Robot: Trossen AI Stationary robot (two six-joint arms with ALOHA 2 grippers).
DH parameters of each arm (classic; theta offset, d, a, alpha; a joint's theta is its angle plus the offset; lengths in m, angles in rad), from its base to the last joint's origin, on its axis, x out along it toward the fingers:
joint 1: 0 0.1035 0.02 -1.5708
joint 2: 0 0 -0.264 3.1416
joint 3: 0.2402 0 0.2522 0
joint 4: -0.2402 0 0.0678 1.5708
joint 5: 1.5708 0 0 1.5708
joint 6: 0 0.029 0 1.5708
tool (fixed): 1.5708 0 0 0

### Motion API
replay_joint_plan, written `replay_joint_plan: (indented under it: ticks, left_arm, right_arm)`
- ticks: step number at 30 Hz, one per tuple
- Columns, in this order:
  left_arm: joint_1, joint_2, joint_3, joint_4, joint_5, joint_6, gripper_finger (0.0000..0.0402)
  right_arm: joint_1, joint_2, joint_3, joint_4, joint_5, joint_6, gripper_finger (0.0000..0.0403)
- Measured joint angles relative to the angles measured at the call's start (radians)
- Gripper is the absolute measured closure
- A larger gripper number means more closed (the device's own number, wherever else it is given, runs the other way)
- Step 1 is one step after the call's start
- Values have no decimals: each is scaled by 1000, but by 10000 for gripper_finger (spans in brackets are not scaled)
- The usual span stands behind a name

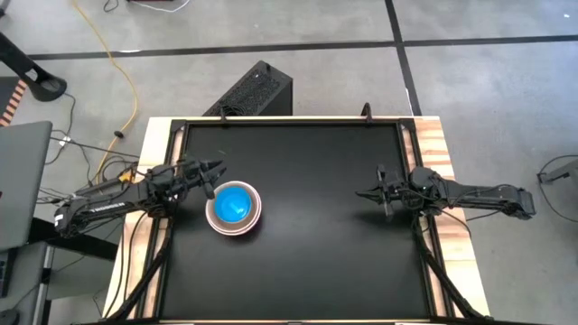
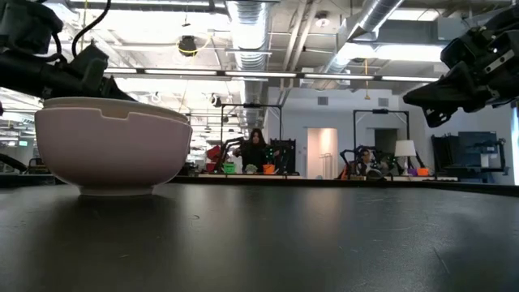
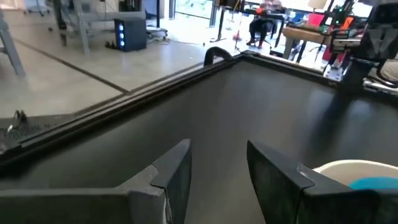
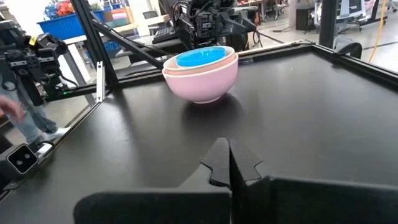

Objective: Nest bowls inside each other
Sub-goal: Return to Home Position

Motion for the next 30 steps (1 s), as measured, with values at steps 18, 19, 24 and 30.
replay_joint_plan:
  ticks: [18, 19, 24, 30]
  left_arm:
    - [0, -1, 8, -24, 7, -2, 258]
    - [0, -1, 8, -24, 6, -2, 258]
    - [0, -1, 8, -25, 6, -2, 258]
    - [0, -1, 8, -25, 6, -2, 258]
  right_arm:
    - [0, 0, -1, -2, 1, 0, 403]
    - [0, 0, -1, -2, 1, 0, 403]
    - [0, 0, -1, -2, 0, 0, 403]
    - [0, 0, -1, -2, 0, 0, 403]
